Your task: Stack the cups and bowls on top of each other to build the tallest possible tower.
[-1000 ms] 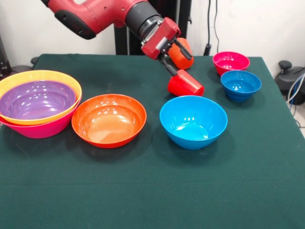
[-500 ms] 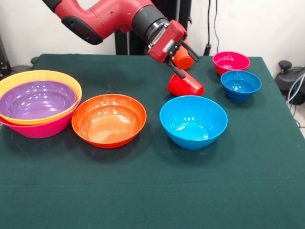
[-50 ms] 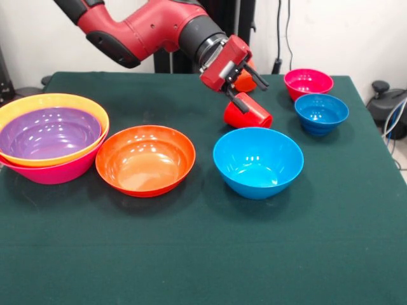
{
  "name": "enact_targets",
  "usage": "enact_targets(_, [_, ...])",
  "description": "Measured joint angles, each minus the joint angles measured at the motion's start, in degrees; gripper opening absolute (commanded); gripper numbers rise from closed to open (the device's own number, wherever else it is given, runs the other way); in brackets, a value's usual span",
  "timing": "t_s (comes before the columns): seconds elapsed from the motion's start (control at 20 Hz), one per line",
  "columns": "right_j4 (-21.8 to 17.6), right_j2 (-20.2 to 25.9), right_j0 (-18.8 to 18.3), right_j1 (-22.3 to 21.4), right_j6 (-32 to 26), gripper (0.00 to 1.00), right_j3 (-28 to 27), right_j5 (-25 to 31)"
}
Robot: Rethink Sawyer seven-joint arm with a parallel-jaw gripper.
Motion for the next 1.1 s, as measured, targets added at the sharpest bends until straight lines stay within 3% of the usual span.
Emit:
enact_targets(0.5, [-0.22, -2.42, -0.28, -0.73, 0.0, 1.0, -0.05, 0.05])
enact_targets(1.1, [-5.79, -5.96, -1.37, -2.22, 3.97, 1.0, 0.24, 0.06])
